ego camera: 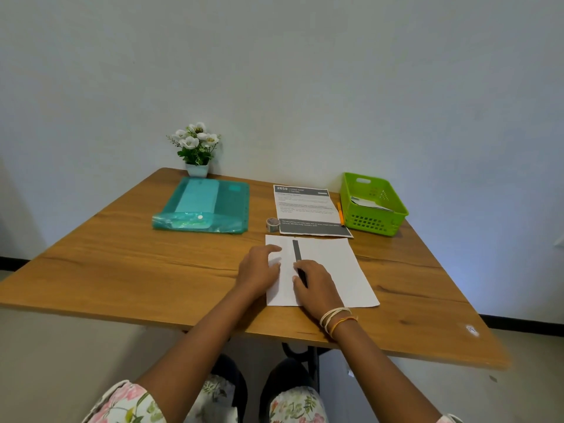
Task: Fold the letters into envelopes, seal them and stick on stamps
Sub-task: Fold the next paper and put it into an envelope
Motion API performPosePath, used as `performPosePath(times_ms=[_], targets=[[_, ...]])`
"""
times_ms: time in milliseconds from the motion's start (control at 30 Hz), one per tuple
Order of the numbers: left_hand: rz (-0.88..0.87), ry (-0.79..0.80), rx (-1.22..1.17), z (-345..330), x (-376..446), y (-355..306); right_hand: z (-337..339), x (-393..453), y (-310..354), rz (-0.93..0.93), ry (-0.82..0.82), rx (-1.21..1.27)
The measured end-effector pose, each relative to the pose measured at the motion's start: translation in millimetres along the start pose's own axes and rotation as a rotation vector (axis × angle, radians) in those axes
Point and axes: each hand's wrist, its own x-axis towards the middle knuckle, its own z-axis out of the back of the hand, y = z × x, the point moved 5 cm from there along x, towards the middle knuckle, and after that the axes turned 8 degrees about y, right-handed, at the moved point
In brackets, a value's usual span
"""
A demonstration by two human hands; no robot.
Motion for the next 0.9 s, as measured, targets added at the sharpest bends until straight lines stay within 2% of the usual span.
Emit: performPosePath(times_ms=[233, 367, 467, 600, 667, 767, 900], targets=[[0.336, -0.059, -0.723, 18.0, 1.7, -13.1, 0.1, 0.8, -3.6, -0.026, -0.03, 0.09], [0.523, 0.011, -0.991, 25.0, 1.2, -7.9, 2.5, 2.1, -6.5, -0.058, -0.044, 0.194], [0.621, 0.039, -0.965, 27.7, -1.8, -6.6, 4.3, 1.8, -7.6, -0.068, -0.046, 0.242], [0.647, -0.042, -0.841, 29.7, 3.5, 3.4, 4.2, 0.4, -8.0, -0.065, -0.053, 0.251], [0.663, 0.018, -0.81, 30.3, 4.8, 3.8, 3.9, 0.1, -7.6, -0.063, -0.055, 0.245], [0.674, 0.189, -0.773, 32.1, 4.6, -2.5, 4.0, 0.1, -7.0, -0.069, -0.059, 0.249], [0.681, 0.234, -0.852, 33.8, 2.9, -3.1, 4.9, -0.1, -5.6, -0.077, -0.056, 0.242]])
